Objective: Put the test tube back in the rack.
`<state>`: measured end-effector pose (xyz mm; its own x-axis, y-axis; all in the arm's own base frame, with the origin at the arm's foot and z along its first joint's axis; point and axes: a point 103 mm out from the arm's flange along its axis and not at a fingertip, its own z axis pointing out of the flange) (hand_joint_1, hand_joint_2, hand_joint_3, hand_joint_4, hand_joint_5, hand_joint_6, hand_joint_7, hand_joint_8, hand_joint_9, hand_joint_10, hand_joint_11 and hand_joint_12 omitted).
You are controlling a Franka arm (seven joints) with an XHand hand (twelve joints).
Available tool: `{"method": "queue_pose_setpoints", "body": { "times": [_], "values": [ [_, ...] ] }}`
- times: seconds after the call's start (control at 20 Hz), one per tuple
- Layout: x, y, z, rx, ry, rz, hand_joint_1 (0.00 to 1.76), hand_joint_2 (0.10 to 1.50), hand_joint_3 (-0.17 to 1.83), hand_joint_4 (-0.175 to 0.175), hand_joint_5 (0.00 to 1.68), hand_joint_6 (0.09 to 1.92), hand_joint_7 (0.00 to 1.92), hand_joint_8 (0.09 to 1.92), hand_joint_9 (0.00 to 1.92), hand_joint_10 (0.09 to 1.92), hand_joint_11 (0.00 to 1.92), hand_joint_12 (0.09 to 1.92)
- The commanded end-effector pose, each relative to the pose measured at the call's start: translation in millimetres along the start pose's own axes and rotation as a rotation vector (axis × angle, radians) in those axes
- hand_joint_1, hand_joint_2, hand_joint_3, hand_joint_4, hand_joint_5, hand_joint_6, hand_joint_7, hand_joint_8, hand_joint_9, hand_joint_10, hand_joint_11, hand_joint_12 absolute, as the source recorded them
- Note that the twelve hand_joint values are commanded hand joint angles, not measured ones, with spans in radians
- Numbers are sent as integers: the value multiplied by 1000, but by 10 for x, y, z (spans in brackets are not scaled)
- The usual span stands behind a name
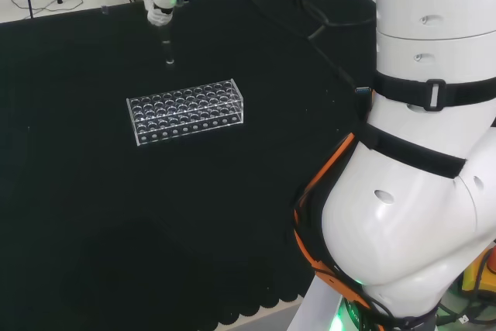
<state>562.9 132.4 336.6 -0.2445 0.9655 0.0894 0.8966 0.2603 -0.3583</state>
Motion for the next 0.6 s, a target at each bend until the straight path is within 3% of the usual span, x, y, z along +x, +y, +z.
{"method": "queue_pose_setpoints", "body": {
  "times": [0.05, 0.4, 0.6],
  "values": [
    [46, -2, 113, 13, 35, -6, 1341, 601, 679, -175, 1459, 87, 1463, 591, 1654, 629, 1404, 994],
    [35, -3, 292, 29, 105, 9, 1342, 601, 679, -175, 1459, 87, 1463, 591, 1654, 629, 1404, 995],
    [85, 15, 360, 37, 108, 4, 1342, 600, 679, -175, 1460, 87, 1464, 590, 1654, 629, 1403, 995]
  ]
}}
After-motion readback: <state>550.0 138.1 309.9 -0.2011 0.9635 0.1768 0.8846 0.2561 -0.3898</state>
